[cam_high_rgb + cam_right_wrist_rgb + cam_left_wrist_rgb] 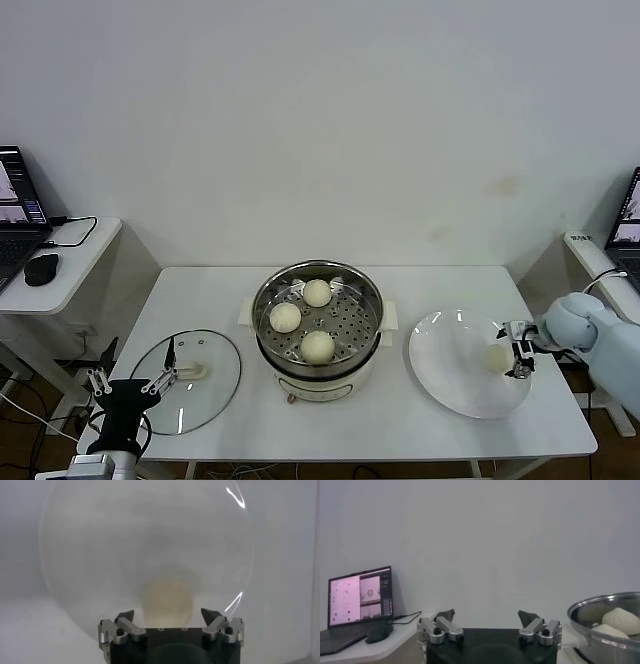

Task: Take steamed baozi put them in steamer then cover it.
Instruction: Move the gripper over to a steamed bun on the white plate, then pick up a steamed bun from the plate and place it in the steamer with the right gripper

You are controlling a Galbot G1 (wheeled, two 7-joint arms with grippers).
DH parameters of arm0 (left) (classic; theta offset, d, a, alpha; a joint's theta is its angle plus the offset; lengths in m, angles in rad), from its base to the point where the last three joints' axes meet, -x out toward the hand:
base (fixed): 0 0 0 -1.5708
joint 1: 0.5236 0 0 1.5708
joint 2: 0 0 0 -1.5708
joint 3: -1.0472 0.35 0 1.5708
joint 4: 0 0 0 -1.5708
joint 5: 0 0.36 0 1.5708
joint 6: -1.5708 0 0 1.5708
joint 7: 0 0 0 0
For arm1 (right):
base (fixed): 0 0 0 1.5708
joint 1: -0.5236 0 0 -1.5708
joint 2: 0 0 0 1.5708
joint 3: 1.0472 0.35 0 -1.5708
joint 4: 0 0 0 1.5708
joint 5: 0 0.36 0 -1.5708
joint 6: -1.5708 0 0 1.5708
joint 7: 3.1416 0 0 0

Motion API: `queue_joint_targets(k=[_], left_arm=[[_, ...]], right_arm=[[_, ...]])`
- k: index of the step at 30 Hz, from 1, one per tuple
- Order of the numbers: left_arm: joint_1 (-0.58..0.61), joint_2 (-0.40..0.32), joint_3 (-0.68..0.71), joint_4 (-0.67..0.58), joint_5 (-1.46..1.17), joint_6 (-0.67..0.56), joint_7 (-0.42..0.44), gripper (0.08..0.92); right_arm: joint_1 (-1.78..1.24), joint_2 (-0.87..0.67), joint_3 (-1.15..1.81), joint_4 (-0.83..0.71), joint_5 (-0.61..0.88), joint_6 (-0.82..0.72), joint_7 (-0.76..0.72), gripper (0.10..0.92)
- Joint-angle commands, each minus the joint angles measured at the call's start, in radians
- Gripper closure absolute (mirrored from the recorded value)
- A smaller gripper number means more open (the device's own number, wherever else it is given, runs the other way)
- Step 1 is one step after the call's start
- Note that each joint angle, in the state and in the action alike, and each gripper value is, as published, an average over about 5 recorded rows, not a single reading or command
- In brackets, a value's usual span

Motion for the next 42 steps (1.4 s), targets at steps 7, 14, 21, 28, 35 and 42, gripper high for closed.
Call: queue_joint_targets(k=[7,14,21,28,35,42], left_arm=[[0.000,-0.002,0.001,0.002,-0.001,0.000,0.000,0.177],[0.002,-0.004,0.001,0.002,-0.001,0.000,0.000,0.177],[0.005,-0.003,-0.004,-0.003,-0.002,0.000,0.000,0.177],[0.000,-0.002,0.003,-0.008,0.000,0.002,0.000,0.177],[-0.006,0.004,0.013,-0.008,0.004,0.004,0.001,0.177],[-0.016,0.006,0.023,-0.014,0.007,0.011,0.001,0.177]], right_arm=[[-0.002,0.030,0.010,-0.027,-0.013,-0.009,-0.020,0.308],[0.006,0.029,0.010,-0.027,-0.015,-0.009,-0.030,0.420],[0.109,-0.024,-0.052,0.044,0.045,-0.034,-0.045,0.468],[0.362,-0.094,-0.201,0.178,0.202,-0.103,-0.056,0.473],[0.762,-0.074,-0.458,0.300,0.416,-0.208,-0.043,0.463],[1.065,0.086,-0.705,0.431,0.686,-0.388,0.032,0.456]])
